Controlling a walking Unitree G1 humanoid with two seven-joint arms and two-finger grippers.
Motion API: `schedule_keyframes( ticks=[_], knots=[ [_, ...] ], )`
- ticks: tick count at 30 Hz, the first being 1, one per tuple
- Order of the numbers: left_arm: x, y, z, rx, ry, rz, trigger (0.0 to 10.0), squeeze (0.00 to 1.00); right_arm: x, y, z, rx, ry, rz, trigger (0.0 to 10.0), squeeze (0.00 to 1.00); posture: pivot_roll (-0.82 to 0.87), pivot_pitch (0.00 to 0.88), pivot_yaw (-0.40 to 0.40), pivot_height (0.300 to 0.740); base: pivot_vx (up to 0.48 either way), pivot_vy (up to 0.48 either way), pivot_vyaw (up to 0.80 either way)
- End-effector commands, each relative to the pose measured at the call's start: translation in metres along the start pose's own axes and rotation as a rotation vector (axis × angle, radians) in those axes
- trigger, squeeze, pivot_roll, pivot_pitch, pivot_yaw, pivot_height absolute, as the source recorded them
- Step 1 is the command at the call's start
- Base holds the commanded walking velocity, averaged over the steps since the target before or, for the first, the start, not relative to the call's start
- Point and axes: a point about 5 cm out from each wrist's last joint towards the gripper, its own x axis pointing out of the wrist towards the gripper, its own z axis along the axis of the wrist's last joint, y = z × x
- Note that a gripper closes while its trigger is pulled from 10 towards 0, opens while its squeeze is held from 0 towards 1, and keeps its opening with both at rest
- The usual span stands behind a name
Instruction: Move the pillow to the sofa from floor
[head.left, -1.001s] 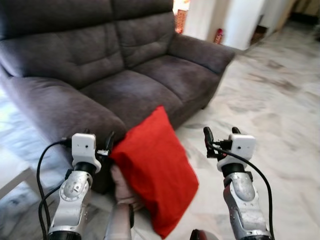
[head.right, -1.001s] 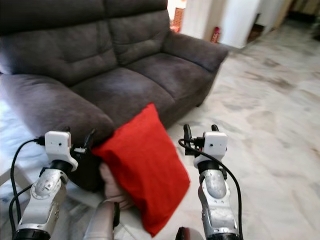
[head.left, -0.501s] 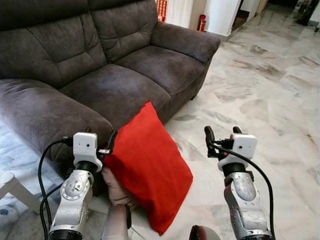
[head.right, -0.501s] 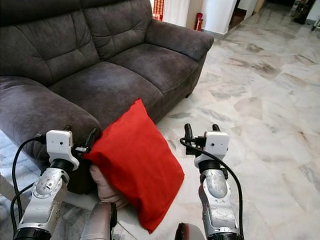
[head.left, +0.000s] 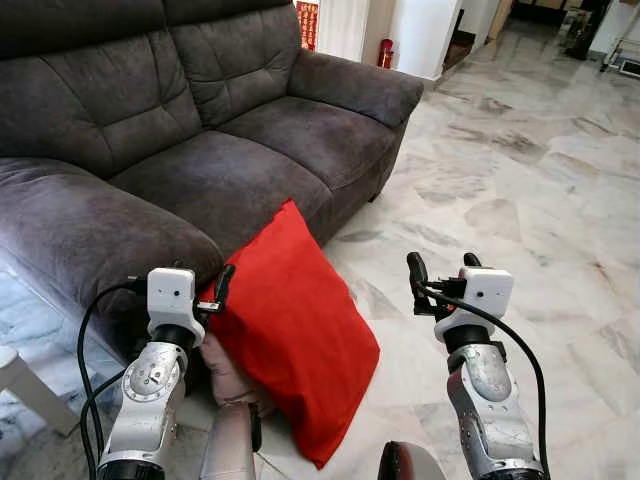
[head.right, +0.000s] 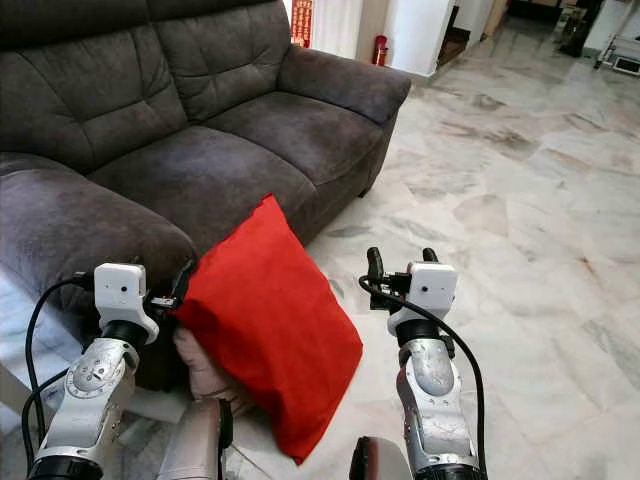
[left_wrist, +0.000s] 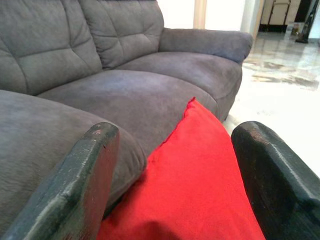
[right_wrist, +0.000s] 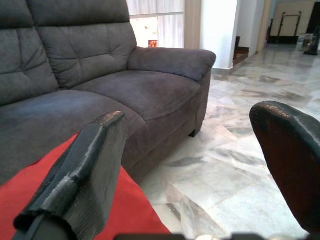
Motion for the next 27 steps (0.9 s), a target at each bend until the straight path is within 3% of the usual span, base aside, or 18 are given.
schedule_keyframes(
  ticks=[1, 8, 27],
  knots=[
    [0.0006, -0.0039, -0.0024, -0.004, 0.018, -0.022, 10.0, 0.0, 0.0026, 0.0007, -0.0013, 0.0, 0.018, 0.018, 10.0, 0.0, 0.12, 0.0, -0.07, 0.557, 0.0, 0.0, 0.0],
    [0.0007, -0.0046, -0.004, 0.0, 0.027, -0.028, 10.0, 0.0, 0.0011, 0.0063, -0.0006, 0.001, 0.0, 0.048, 10.0, 0.0, 0.12, 0.0, -0.069, 0.498, 0.0, 0.0, 0.0],
    [-0.0003, -0.005, -0.0089, -0.036, 0.07, -0.033, 10.0, 0.0, -0.0009, 0.0057, -0.003, -0.02, 0.01, 0.059, 10.0, 0.0, 0.12, 0.0, -0.06, 0.498, 0.0, 0.0, 0.03]
  ],
)
